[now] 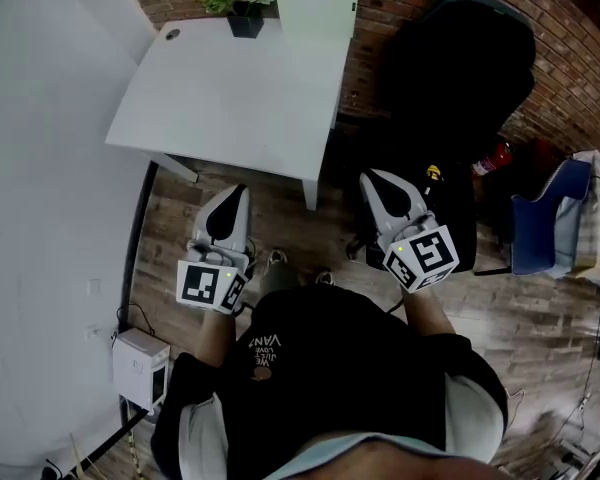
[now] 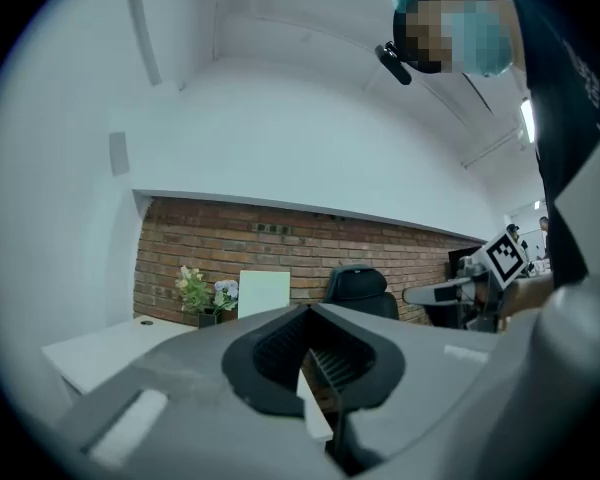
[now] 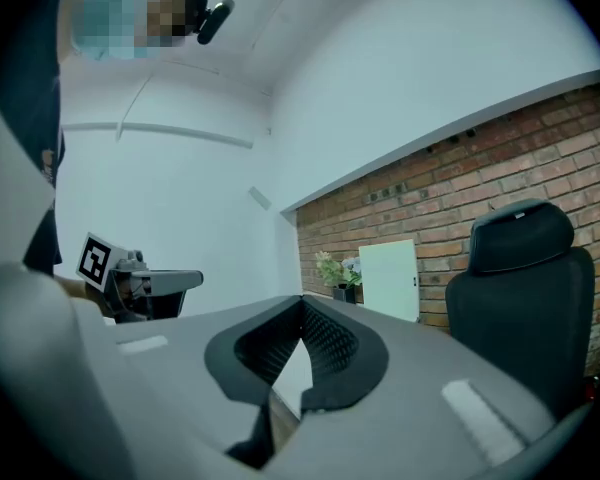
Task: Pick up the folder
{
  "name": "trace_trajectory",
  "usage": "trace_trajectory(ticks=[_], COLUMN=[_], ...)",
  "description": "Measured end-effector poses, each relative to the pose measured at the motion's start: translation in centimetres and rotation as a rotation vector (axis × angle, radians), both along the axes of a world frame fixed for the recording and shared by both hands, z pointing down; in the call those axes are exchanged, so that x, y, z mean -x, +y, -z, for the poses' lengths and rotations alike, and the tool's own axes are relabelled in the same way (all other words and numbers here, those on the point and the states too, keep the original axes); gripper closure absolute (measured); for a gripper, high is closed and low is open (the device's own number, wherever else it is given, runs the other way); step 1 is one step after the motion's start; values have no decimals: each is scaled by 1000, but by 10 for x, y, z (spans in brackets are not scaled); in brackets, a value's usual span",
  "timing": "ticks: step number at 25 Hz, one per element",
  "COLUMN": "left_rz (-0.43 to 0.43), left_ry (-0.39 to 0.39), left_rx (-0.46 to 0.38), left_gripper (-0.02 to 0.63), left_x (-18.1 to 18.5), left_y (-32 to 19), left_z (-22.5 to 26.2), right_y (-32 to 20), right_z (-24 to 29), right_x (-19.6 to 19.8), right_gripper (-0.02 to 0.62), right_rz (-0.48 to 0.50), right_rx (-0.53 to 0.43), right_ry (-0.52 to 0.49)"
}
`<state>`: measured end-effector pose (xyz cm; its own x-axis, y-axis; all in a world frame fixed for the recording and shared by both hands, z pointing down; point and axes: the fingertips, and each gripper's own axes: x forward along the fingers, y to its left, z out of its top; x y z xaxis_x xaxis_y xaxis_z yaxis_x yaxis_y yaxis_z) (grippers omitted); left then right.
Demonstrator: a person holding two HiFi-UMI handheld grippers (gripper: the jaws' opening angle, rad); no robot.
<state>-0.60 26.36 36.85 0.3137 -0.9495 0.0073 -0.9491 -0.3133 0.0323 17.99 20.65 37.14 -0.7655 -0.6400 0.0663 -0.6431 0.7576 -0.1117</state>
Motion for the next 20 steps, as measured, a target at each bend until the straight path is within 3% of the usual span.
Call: trace_trajectory(ticks=[10,20], left_rz=[-45,-113], left_ry=[-22,-29], left_rx=[9,7], left_gripper=[606,606], left_x=[3,54], left_y=[-16,-47], left_z=[-4,1], right_y=[-7,-32], right_z=[-2,5], right_x=[11,56], right_gripper=[597,597], right_rz=[-17,-96], right_rx=[4,-4], right_ry=[23,3])
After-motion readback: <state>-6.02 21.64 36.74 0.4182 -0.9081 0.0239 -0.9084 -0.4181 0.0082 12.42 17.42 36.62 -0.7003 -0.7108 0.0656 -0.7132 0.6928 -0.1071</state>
